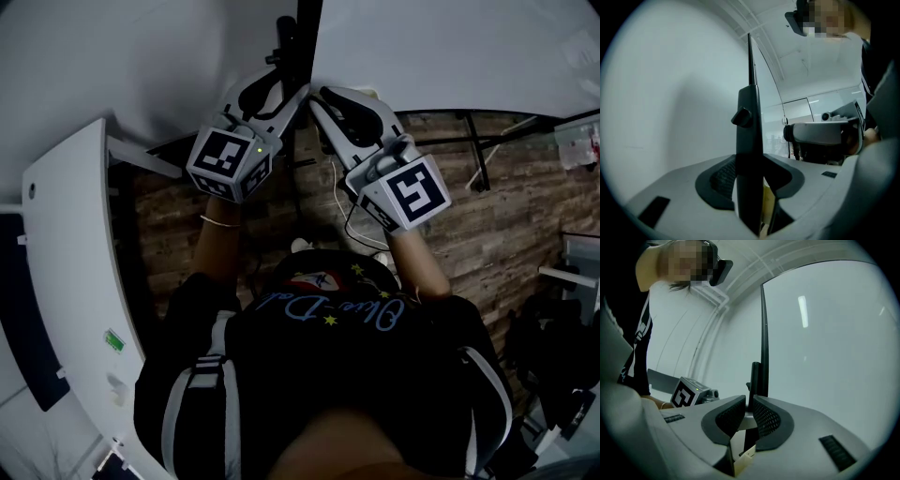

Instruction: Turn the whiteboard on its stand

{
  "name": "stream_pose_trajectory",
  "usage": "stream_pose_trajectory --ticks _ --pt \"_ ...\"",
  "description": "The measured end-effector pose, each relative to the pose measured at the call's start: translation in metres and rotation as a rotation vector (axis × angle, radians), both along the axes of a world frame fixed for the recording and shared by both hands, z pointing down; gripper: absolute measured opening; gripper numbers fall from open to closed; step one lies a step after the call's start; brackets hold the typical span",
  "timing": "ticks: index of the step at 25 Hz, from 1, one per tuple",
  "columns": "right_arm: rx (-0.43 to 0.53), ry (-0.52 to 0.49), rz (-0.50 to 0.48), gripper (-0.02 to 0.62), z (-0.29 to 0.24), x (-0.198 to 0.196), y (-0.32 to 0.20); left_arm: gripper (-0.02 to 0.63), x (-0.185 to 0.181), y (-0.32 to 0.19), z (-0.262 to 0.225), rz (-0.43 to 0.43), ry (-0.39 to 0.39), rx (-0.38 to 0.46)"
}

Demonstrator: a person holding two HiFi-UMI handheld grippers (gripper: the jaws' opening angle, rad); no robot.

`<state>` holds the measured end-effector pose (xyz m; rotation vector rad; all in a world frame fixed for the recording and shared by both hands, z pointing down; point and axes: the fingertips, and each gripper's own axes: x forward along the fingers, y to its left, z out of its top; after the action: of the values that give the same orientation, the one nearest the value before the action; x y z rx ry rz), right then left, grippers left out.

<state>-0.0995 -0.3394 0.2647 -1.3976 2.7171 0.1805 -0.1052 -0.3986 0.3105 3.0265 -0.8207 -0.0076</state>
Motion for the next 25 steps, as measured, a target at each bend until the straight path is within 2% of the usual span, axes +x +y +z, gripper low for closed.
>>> stream_pose_trajectory --ticks 12,25 --pt "0.013 0.025 -0.007 0.055 -0.001 -0.005 -0.012 0.184 0.011 0.015 0.002 -0.004 -0.008 -0.003" --pt "0.014 0.008 -0.002 0.063 -0.004 0.002 0.002 0.184 0.020 0.036 -0.004 -0.019 0.000 0.000"
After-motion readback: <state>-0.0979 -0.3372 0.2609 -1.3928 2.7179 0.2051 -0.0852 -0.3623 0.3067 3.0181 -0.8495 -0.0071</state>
